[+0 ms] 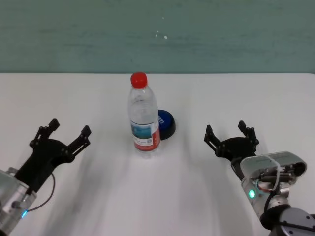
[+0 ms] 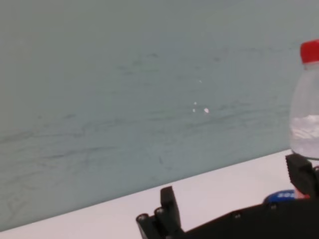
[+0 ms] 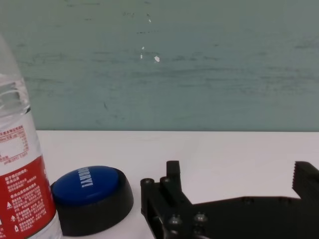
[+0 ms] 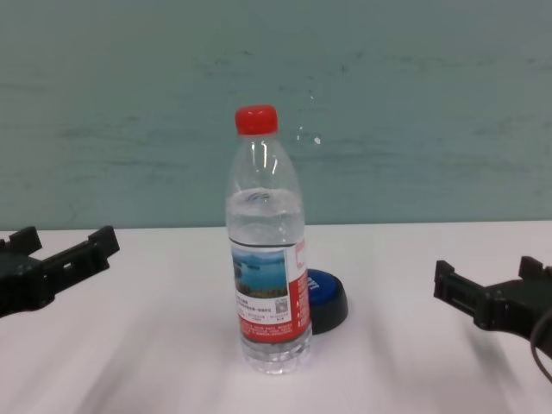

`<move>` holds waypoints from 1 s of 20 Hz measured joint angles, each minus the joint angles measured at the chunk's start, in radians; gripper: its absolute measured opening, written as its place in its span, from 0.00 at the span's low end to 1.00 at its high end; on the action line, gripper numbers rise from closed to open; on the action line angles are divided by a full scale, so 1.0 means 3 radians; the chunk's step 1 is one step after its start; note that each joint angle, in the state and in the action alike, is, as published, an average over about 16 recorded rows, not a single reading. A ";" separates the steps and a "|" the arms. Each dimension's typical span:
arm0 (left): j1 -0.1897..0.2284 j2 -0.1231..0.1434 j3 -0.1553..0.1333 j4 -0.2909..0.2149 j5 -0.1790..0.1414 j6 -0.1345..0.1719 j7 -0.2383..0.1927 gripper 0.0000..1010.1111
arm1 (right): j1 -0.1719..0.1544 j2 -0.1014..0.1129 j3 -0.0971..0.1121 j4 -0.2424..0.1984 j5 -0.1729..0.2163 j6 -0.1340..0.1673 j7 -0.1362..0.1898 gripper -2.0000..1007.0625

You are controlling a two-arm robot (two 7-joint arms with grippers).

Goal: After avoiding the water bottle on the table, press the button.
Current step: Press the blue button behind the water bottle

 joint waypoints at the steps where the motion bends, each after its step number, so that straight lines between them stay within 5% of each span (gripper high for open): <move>1: 0.0016 0.0004 0.0005 -0.0011 -0.0002 0.0000 -0.0001 1.00 | 0.0000 0.0000 0.0000 0.0000 0.0000 0.0000 0.0000 1.00; 20: 0.0206 0.0031 0.0083 -0.0126 0.0016 0.0058 0.0038 1.00 | 0.0000 0.0000 0.0000 0.0000 0.0000 0.0000 0.0000 1.00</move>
